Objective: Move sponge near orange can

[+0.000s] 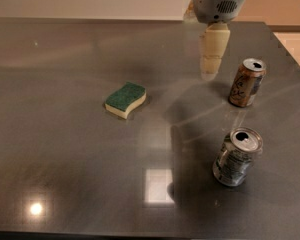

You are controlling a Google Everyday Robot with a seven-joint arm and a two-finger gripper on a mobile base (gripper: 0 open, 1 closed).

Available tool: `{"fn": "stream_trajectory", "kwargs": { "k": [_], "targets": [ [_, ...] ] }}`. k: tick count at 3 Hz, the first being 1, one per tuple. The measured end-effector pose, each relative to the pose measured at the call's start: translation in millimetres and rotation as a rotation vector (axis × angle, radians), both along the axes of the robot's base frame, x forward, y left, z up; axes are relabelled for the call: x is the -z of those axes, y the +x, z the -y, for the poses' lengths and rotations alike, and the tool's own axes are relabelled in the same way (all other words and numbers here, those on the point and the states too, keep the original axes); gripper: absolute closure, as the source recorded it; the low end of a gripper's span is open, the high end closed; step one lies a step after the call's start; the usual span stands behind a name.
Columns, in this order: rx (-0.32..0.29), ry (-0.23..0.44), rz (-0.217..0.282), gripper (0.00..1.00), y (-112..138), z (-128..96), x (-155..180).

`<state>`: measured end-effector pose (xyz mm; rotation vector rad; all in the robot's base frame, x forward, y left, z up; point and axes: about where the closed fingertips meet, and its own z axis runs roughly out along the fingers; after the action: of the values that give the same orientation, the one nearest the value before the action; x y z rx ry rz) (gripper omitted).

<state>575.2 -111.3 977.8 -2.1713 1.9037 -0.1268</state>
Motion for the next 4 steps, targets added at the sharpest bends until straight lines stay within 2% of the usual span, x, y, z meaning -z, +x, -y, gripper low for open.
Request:
{"fn": "stream_trajectory", "kwargs": {
  "k": [1,2,3,4],
  "targets": [
    [-0.077,-0.016,-0.035,0.00,30.0,-20.8,27.5],
    [-0.158,-0.016,-0.083,0.00,37.7,-41.2,56.0],
    [-0.224,0.003,-0.113,0.00,28.0,-58.8,72.0],
    [-0.257,0.047,-0.128,0.00,10.9,-74.3,83.8]
  ]
}}
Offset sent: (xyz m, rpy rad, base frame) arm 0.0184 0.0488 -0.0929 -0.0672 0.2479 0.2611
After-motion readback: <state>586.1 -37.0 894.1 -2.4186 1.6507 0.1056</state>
